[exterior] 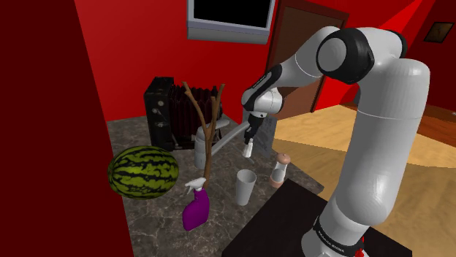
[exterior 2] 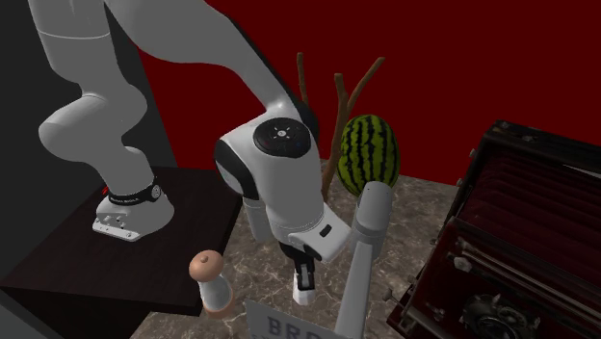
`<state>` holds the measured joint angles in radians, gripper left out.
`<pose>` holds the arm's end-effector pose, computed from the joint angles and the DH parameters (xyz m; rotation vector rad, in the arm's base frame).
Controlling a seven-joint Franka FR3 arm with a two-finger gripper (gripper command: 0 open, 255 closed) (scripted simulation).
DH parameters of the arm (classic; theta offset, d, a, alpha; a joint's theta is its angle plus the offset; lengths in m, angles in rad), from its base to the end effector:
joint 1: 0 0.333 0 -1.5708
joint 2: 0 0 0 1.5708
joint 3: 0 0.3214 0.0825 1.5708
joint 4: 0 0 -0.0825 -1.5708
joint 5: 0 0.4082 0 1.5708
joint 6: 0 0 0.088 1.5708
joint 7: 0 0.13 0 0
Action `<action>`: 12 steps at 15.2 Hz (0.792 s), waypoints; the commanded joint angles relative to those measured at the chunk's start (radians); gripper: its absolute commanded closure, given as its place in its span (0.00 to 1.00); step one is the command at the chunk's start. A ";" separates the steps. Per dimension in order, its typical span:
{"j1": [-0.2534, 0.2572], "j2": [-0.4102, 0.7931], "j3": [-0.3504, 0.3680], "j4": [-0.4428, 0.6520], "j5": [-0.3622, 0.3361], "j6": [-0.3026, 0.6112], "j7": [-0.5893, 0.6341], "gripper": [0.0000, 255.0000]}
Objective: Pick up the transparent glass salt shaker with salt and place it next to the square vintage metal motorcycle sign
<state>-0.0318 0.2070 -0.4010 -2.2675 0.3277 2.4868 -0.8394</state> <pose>0.5044 -0.2331 0.2413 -3.0512 -0.2423 -0.1587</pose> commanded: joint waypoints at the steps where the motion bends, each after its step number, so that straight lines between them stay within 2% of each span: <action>1: -0.005 0.020 0.007 -0.004 0.021 0.021 -0.017 1.00; 12: -0.040 0.135 0.059 -0.001 0.130 0.118 -0.104 1.00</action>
<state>-0.0701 0.3371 -0.3446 -2.2689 0.4523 2.6000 -0.9398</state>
